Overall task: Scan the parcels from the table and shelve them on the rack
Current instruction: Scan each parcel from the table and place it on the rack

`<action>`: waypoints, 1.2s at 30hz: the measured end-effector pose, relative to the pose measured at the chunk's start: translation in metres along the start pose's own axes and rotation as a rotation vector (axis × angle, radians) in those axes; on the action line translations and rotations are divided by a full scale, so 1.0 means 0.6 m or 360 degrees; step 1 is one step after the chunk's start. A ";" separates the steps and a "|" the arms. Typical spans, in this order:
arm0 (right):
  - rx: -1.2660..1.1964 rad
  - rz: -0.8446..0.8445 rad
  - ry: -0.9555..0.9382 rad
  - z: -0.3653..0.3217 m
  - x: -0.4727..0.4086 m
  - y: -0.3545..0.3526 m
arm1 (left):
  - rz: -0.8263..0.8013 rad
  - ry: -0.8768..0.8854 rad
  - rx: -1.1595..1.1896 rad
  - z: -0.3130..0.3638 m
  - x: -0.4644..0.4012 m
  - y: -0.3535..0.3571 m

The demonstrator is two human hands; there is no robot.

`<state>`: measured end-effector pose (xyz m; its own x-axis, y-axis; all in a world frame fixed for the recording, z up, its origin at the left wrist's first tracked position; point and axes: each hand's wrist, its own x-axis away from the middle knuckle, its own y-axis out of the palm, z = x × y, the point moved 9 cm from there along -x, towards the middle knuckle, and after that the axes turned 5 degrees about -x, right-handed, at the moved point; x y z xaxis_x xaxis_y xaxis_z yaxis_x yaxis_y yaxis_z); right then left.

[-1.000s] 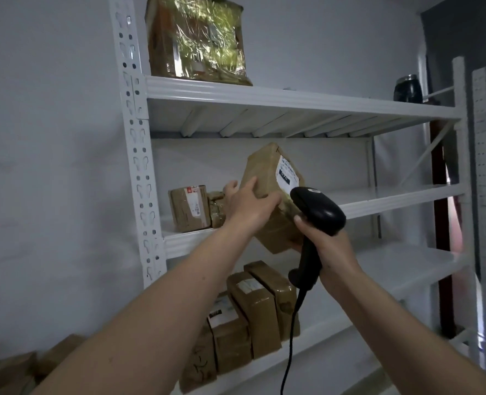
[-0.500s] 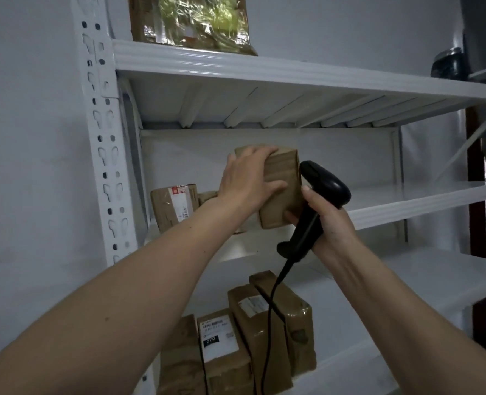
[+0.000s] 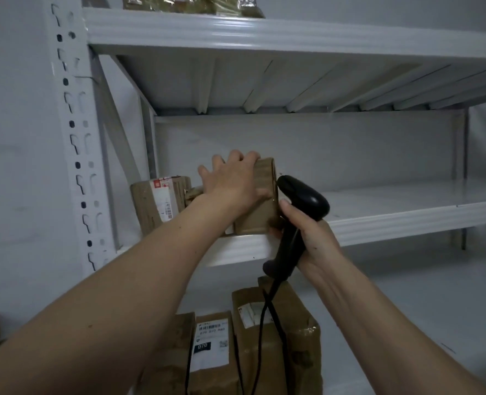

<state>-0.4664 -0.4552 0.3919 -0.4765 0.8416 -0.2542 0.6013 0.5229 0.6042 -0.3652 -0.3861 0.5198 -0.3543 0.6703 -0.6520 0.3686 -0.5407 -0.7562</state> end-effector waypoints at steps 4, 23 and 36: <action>0.0061 0.0053 -0.0086 -0.002 0.012 -0.014 | 0.0127 0.0008 0.0152 0.004 0.014 0.002; 0.0189 -0.0466 0.0502 0.346 0.291 0.161 | -0.0418 -0.0811 0.1247 -0.354 0.506 0.171; 0.0366 -0.0510 0.0952 0.704 0.530 0.376 | -0.1116 -0.1179 0.0912 -0.725 0.895 0.186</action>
<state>-0.2114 -0.0127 0.1284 -0.8828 0.4579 0.1048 0.4613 0.8028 0.3778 -0.1404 0.1349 0.1096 -0.8104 0.5549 0.1880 -0.4810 -0.4470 -0.7542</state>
